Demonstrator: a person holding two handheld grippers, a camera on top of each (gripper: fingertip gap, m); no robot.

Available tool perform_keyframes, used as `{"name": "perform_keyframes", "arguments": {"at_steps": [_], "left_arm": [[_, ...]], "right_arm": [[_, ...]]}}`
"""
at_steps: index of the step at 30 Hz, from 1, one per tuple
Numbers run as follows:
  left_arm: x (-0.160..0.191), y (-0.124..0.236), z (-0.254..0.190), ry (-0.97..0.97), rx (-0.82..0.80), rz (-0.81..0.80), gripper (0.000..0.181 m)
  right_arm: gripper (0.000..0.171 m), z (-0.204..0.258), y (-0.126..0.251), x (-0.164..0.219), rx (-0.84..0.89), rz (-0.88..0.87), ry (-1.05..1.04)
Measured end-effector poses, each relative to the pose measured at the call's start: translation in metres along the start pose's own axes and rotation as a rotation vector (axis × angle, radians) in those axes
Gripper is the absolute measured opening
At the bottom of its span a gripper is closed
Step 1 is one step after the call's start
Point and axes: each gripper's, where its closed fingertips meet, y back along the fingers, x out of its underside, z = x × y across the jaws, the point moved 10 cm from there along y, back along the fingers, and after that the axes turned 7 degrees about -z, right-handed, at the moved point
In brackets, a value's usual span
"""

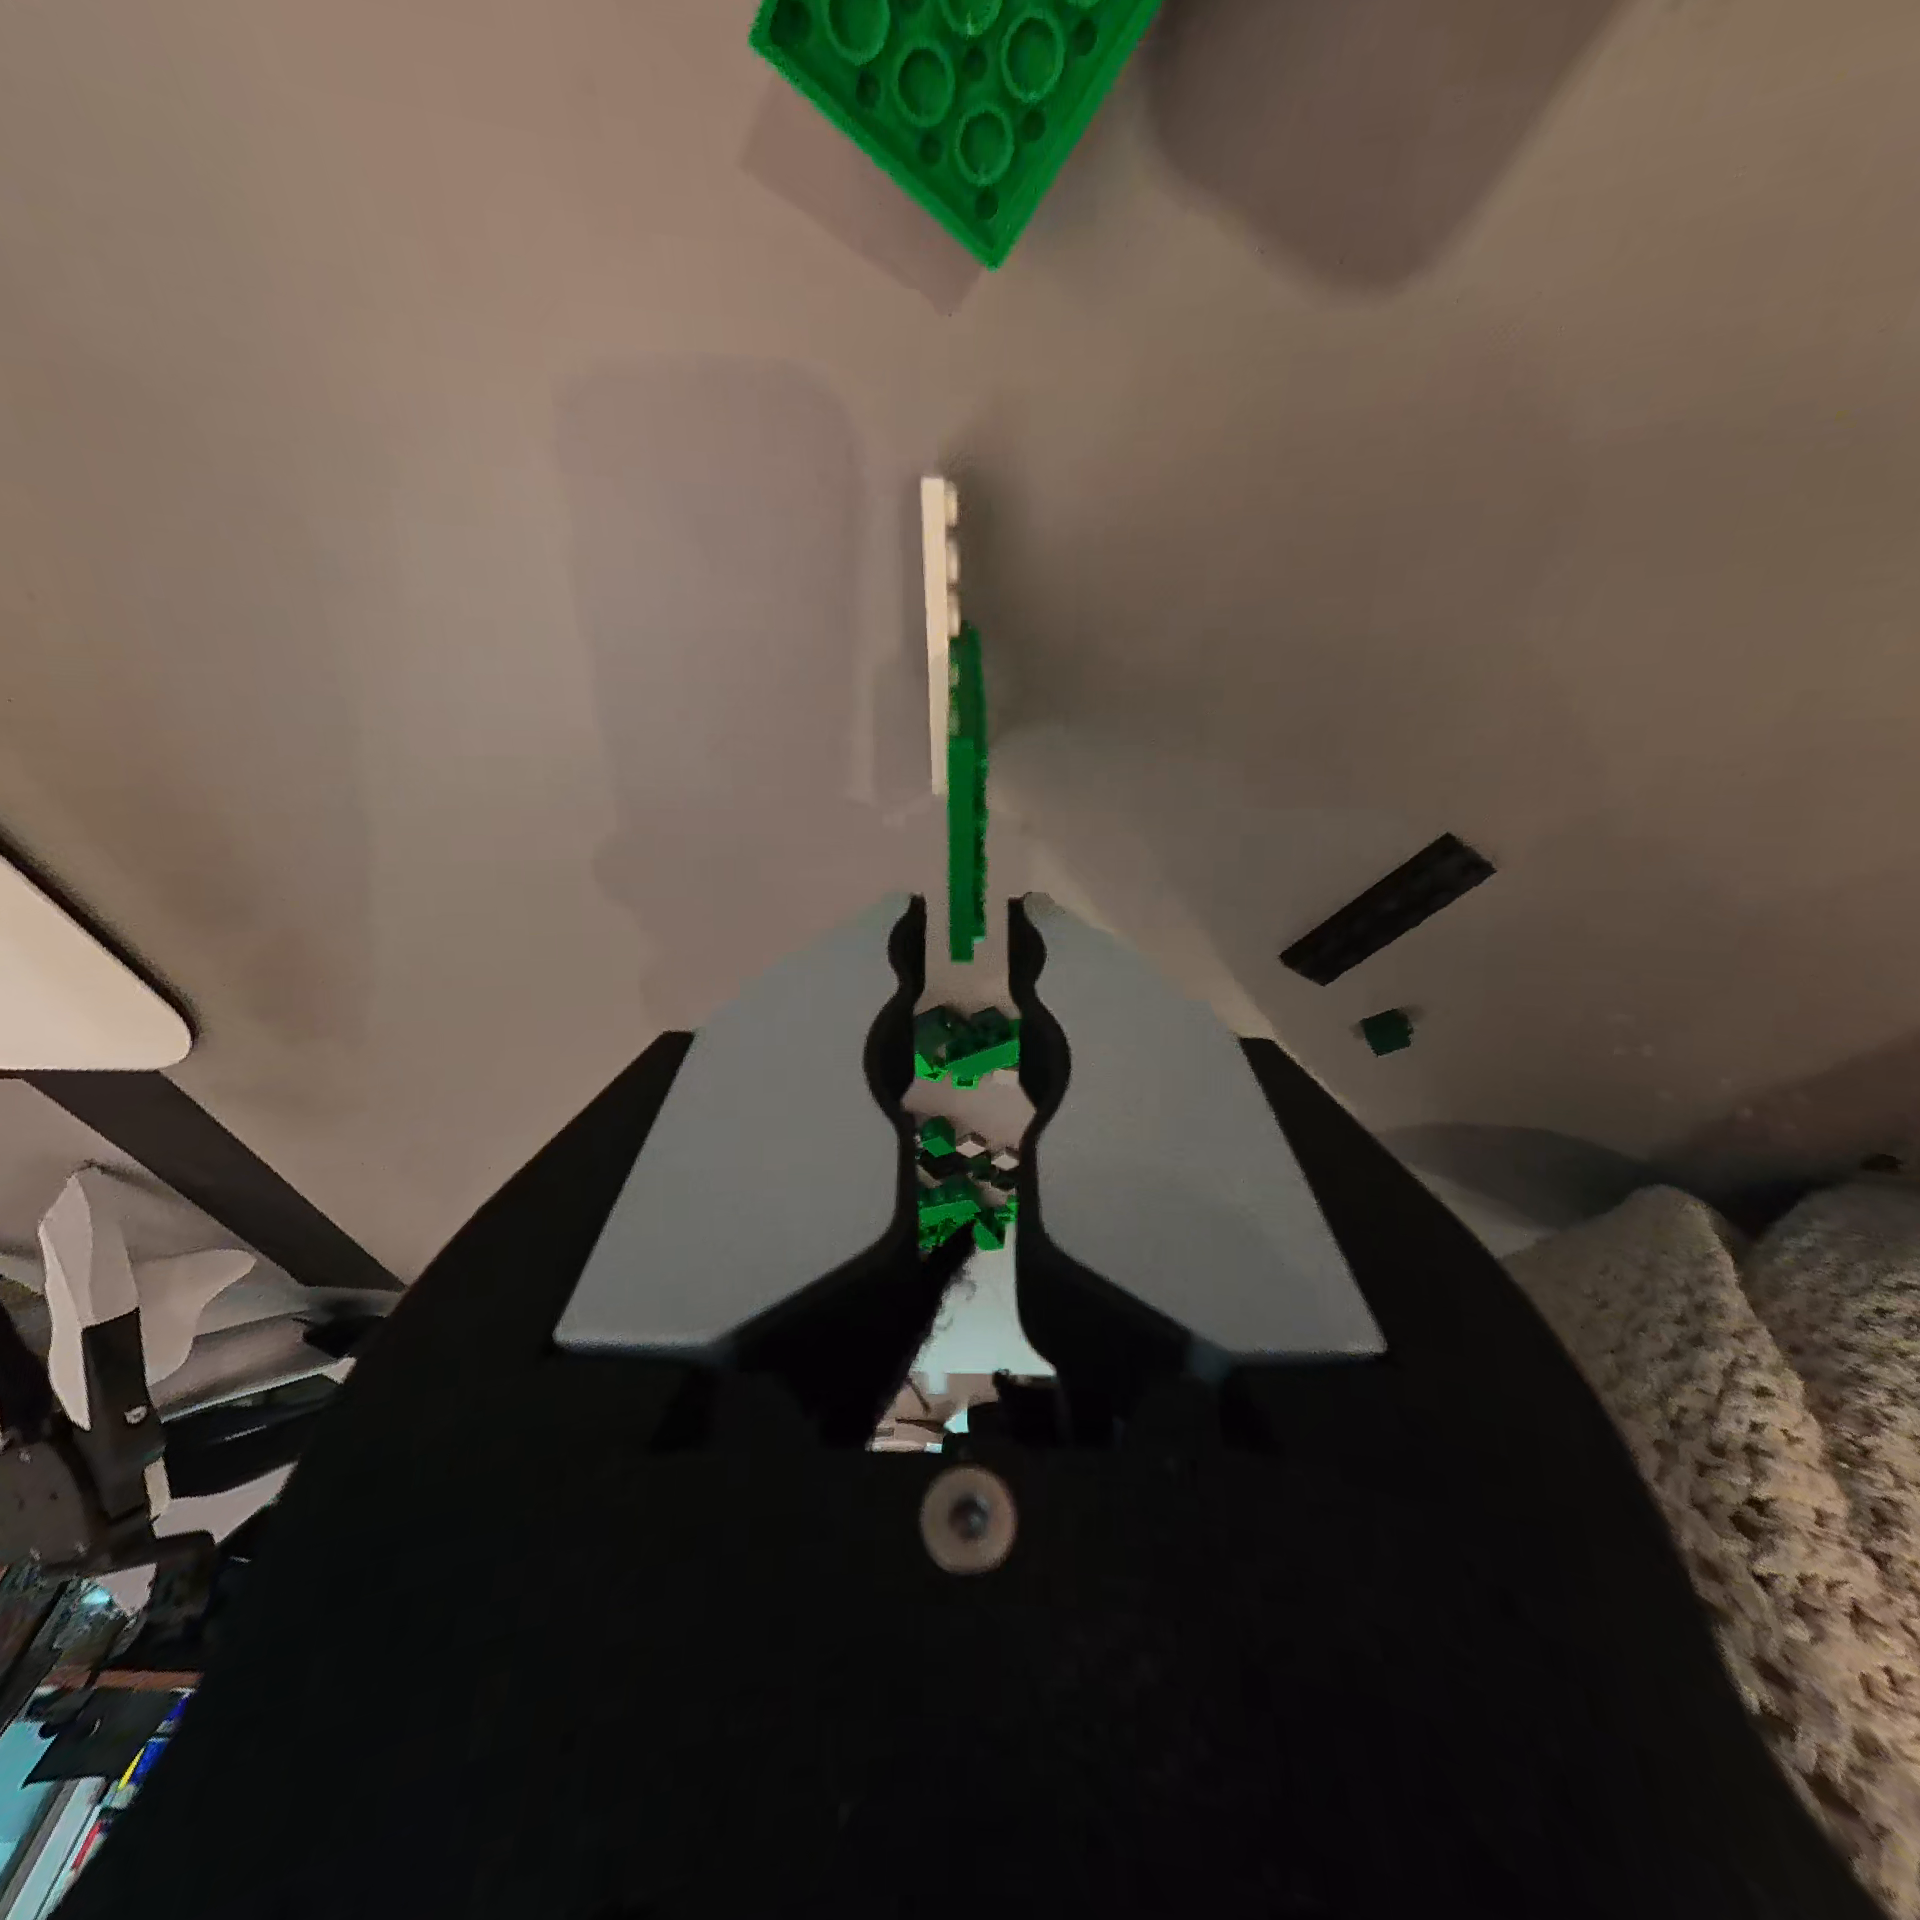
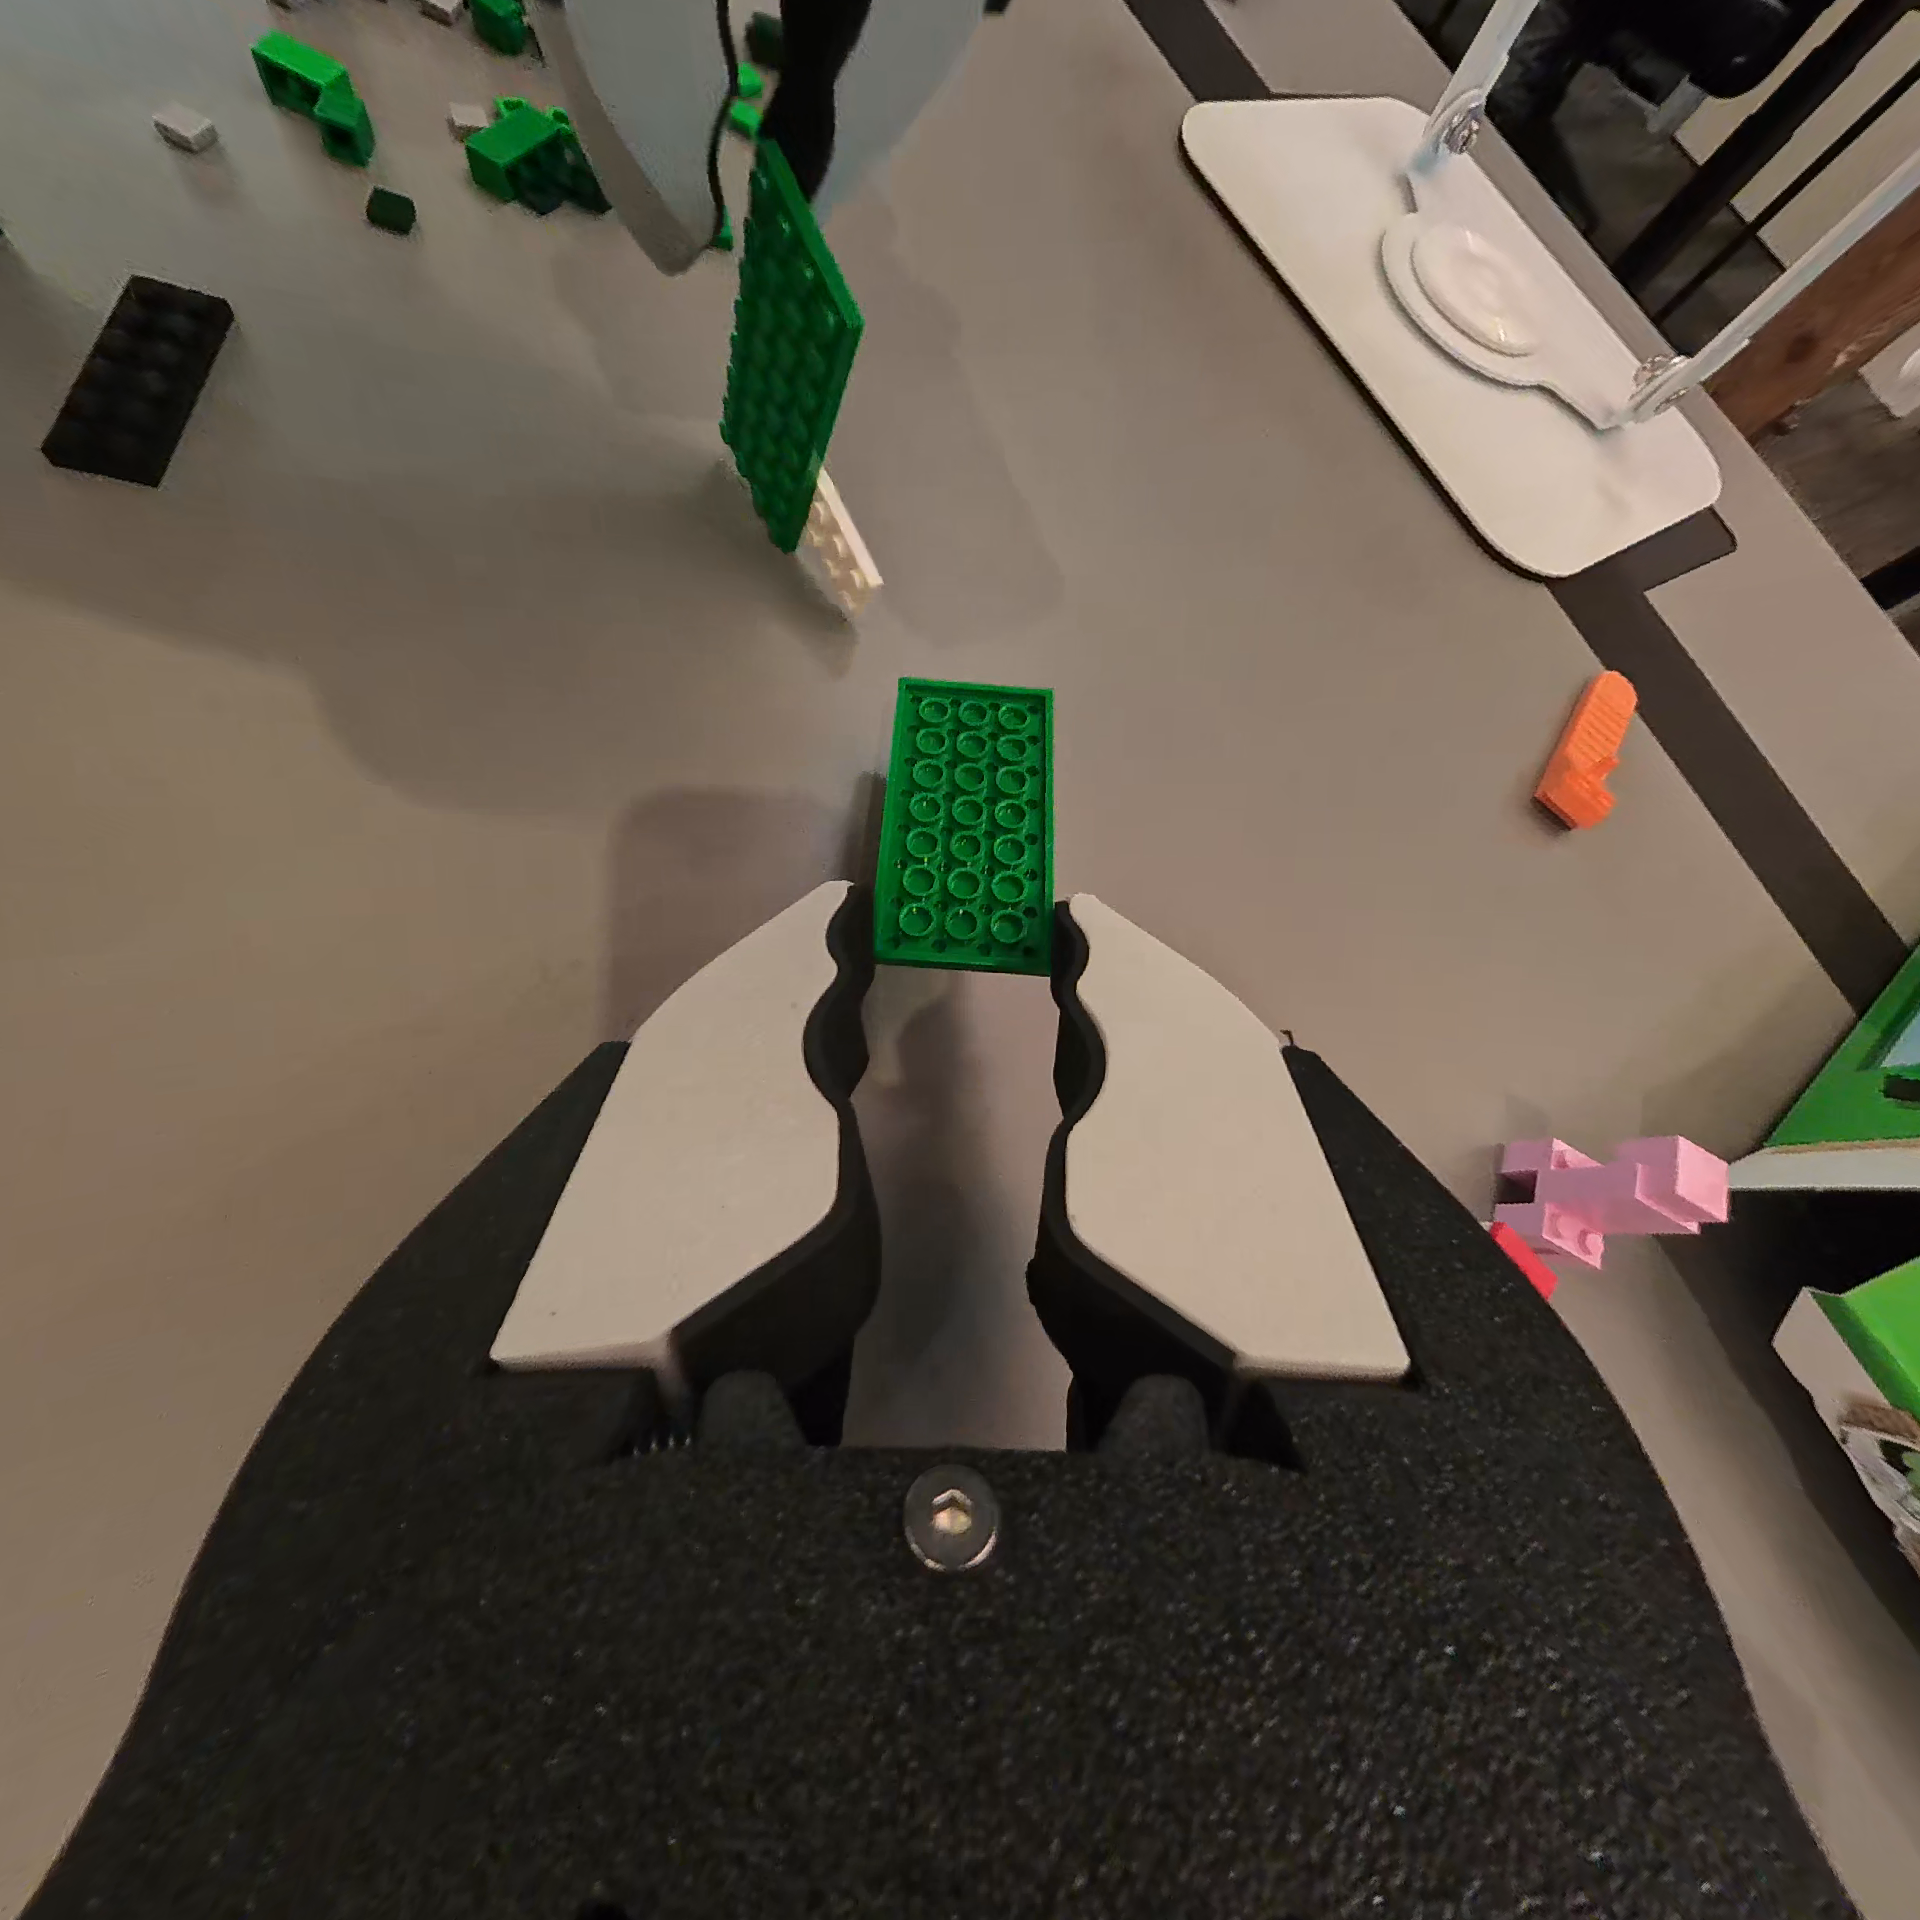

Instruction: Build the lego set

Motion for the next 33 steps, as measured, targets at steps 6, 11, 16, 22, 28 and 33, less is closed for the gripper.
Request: {"name": "perform_keyframes", "arguments": {"at_steps": [6,11,16,22,28,33], "left_arm": [[0.002,-0.001,0.003,0.023,-0.010,-0.019,0.018],[0.008,-0.001,0.002,0.028,-0.007,-0.034,0.022],[0.016,0.002,0.003,0.042,-0.016,-0.088,0.028],[0.039,0.022,-0.002,0.071,-0.179,-0.236,0.038],[0.043,0.050,-0.033,-0.088,-0.680,-0.593,0.068],[0.022,0.042,-0.068,-0.478,-1.127,-0.763,0.064]], "right_arm": [[0.032,0.002,0.001,-0.002,-0.003,-0.011,0.009],[0.032,0.003,-0.001,-0.002,-0.003,-0.010,0.019],[0.032,0.002,0.000,-0.003,0.000,-0.031,0.011],[0.032,-0.003,0.009,-0.010,0.005,-0.128,-0.059],[0.032,-0.009,0.034,-0.029,0.032,-0.335,-0.139],[0.032,-0.011,0.047,-0.037,-0.015,-0.467,-0.214]]}}
